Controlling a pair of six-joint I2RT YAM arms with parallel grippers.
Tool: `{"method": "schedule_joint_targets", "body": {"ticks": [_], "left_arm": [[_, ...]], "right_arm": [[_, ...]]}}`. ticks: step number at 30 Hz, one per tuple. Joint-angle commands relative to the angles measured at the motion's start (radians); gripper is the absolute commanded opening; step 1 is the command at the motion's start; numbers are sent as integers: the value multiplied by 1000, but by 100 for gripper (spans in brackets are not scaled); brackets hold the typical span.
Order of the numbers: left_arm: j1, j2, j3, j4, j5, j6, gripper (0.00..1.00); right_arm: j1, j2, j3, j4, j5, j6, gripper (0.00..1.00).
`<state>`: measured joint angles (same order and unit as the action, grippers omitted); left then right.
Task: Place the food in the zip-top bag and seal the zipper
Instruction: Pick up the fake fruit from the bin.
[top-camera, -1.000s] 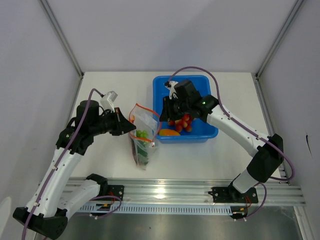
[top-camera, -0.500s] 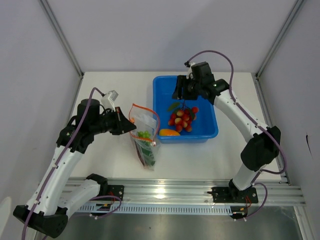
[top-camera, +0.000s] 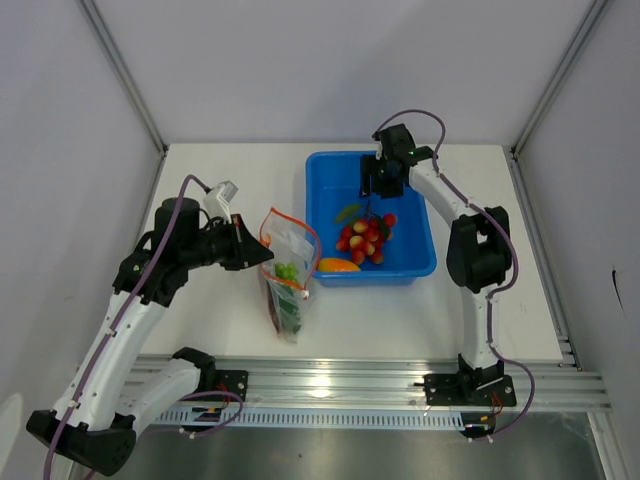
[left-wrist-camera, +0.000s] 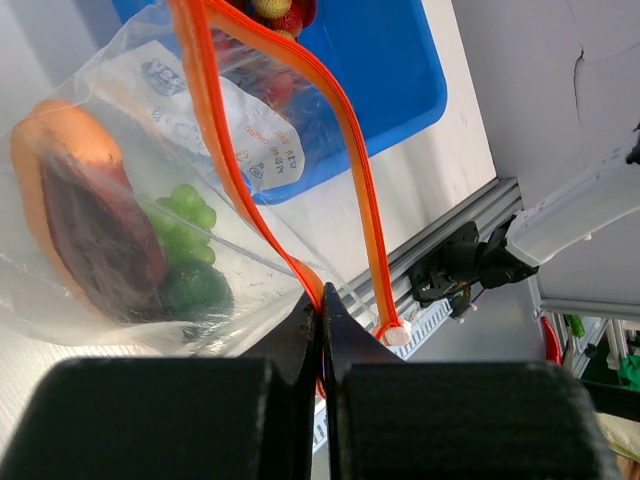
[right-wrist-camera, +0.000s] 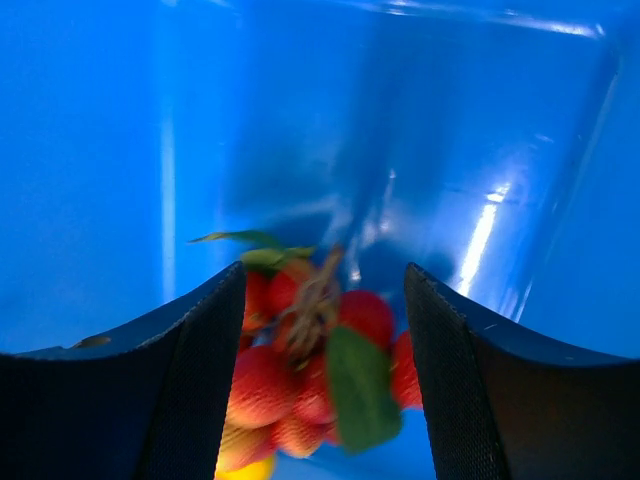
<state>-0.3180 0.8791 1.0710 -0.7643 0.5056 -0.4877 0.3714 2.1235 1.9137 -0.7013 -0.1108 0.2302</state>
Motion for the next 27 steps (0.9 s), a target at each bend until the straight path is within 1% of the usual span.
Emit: {"method": "schedule_joint_targets", "body": {"ticks": [1, 8, 15, 21, 24, 25, 26, 27], "left_arm": [[7, -5, 29, 60, 39, 18, 1], [7, 1, 10, 82, 50, 11, 0], [7, 6, 7, 85, 51, 8, 1], [7, 3, 3, 88, 51, 4, 1], [7, 11, 4, 86, 54, 0, 1], [7, 12, 3, 89, 57, -2, 1], [5, 12, 4, 88, 57, -2, 1], [7, 14, 4, 89, 59, -3, 1]], "right_arm": [[-23, 29, 59, -14, -38, -60, 66], [-31, 55, 22, -9, -128, -97, 57], [-34, 4, -102, 60, -194, -101, 53], [-34, -17, -157, 79, -257, -97, 45], [-34, -17, -166, 83, -242, -92, 22], [-35, -19, -165, 82, -234, -92, 7], [-35, -20, -159, 82, -227, -88, 0], [-35, -23, -156, 83, -215, -85, 0]]}}
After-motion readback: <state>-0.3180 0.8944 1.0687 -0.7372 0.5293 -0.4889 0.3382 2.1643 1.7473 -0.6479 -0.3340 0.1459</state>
